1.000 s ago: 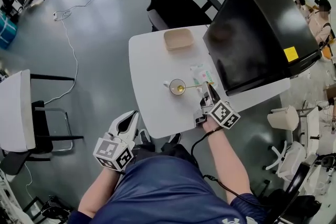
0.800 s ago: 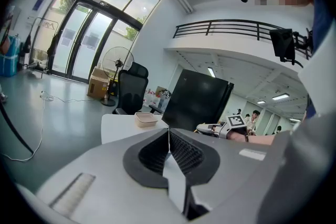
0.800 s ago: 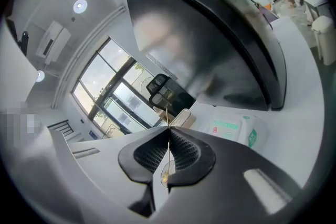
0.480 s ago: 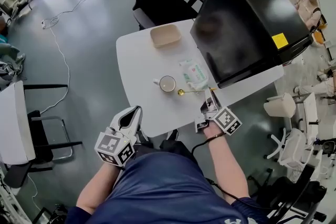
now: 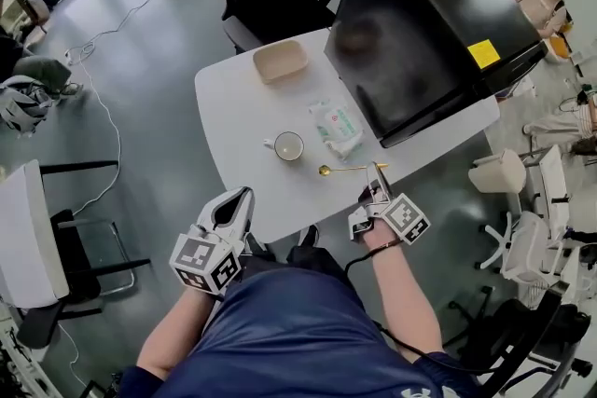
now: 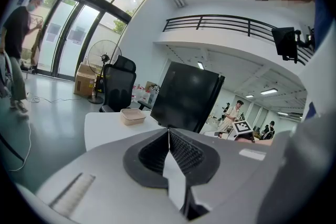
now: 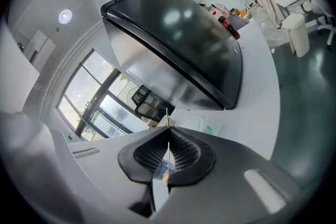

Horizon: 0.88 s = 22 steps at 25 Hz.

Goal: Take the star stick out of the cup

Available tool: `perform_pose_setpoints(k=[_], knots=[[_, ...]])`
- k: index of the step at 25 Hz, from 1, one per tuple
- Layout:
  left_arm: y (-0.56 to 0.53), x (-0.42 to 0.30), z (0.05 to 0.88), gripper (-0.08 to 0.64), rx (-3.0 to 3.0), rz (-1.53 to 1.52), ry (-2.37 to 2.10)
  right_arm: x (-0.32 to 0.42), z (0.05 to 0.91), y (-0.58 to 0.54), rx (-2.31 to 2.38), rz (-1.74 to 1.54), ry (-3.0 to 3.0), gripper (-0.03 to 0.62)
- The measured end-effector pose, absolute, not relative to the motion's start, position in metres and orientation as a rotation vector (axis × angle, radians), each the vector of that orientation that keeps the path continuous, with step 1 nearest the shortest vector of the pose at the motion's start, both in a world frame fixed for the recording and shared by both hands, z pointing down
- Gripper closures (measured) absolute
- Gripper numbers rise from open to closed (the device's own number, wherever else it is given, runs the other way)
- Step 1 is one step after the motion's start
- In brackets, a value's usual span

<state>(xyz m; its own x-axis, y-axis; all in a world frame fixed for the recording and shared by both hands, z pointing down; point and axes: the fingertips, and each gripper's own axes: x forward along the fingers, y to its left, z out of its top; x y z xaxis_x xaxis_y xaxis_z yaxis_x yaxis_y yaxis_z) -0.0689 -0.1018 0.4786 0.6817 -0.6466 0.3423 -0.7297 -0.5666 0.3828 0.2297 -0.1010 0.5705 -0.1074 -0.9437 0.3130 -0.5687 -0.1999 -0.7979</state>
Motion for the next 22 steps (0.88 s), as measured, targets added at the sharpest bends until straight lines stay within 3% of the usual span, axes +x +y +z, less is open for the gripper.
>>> perform_pose_setpoints(k=[22], knots=[[-0.086, -0.061, 0.485, 0.555, 2.394, 0.264, -1.030, 0.269, 0.574, -0.062, -1.830, -1.202, 1.597, 0.580]])
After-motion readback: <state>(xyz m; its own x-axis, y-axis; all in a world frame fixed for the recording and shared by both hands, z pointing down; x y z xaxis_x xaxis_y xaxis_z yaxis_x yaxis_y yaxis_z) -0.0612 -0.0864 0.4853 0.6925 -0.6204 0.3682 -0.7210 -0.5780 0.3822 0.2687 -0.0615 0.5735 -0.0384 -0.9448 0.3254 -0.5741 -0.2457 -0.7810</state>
